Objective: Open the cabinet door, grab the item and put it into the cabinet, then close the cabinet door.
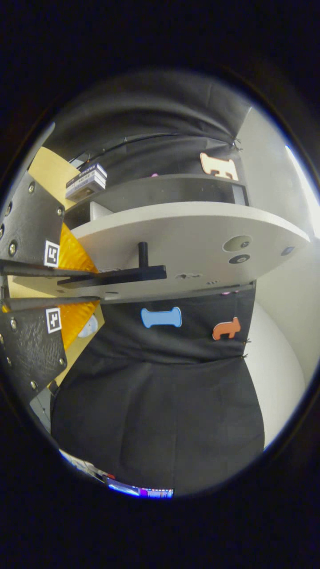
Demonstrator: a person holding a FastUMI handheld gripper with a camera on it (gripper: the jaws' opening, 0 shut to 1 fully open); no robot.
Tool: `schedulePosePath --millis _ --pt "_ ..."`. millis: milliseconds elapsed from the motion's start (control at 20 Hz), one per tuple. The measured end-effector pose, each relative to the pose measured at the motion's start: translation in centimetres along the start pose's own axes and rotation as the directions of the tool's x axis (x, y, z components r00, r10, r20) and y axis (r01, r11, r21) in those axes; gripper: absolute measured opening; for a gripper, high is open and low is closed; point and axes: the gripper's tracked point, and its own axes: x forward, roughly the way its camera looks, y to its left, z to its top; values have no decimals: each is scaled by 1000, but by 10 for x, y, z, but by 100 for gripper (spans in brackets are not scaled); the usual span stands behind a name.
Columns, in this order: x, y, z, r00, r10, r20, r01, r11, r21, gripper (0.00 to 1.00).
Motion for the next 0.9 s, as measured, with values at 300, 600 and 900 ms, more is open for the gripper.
schedulePosePath --millis 300,600,900 --pt "4 -48 4 1000 20 11 -20 999 -42 15" --pt "16 -88 4 997 80 -14 -81 996 -49 12" --pt "28 -116 9 987 159 -15 -160 986 -44 12"
